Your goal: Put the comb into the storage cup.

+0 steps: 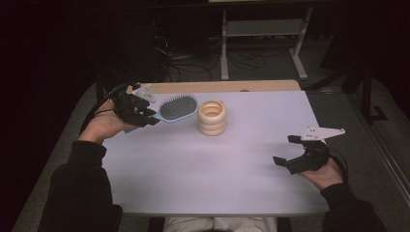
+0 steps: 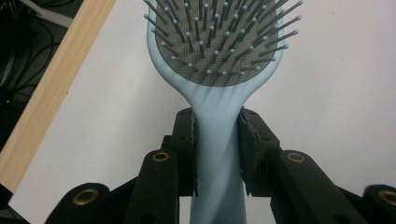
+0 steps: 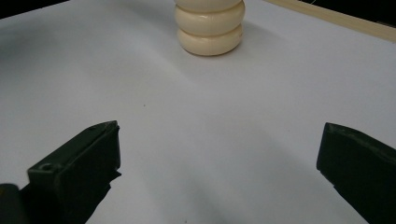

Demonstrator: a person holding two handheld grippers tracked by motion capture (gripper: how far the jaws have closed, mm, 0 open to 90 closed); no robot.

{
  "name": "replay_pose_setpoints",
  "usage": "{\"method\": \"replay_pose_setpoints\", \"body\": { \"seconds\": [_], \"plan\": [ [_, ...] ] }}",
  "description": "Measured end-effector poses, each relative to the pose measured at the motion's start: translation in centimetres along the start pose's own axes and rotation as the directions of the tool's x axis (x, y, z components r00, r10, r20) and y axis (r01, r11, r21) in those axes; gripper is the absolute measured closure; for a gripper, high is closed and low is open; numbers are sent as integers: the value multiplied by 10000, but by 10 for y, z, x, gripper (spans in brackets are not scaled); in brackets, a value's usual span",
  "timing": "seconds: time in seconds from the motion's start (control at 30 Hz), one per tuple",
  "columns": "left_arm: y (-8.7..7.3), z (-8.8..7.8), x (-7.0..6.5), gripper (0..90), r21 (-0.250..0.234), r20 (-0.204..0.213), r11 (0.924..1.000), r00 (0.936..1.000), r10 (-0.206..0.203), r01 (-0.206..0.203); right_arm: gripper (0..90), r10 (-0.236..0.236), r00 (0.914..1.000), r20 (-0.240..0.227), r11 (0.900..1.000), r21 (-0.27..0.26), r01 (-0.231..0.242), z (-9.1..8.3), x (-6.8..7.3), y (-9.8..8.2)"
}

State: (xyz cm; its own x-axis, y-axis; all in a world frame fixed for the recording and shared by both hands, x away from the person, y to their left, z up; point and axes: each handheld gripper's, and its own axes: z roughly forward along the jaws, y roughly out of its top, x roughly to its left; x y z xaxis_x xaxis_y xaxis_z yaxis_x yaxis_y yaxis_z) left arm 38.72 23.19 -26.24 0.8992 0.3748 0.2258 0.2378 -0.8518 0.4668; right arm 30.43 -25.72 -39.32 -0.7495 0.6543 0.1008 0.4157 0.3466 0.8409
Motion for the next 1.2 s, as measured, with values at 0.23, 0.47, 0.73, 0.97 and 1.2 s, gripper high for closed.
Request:
{"method": "replay_pose_setpoints", "body": {
  "seconds": [0.23,0.47,0.73,0.97,1.2],
  "plan": [
    [18,0,-3,703,-61,-36,9996,9996,277,-277,0,56,10000,73,10000,-20,-56,0,0,0],
    [33,4,-7,703,-192,-136,9990,9991,401,-404,0,47,9998,191,10000,-55,-46,-1,-3,4],
    [50,9,-11,703,-318,-225,9977,9980,596,-603,0,-85,9998,159,9999,-127,87,-2,-8,15],
    [60,12,-15,703,-398,-315,9961,9965,775,-787,0,-143,9998,119,9994,-299,147,-5,-12,30],
    [63,15,-21,703,-309,-426,9949,9946,942,-955,0,-245,9997,30,9988,-424,246,-2,-14,47]
  ]
}}
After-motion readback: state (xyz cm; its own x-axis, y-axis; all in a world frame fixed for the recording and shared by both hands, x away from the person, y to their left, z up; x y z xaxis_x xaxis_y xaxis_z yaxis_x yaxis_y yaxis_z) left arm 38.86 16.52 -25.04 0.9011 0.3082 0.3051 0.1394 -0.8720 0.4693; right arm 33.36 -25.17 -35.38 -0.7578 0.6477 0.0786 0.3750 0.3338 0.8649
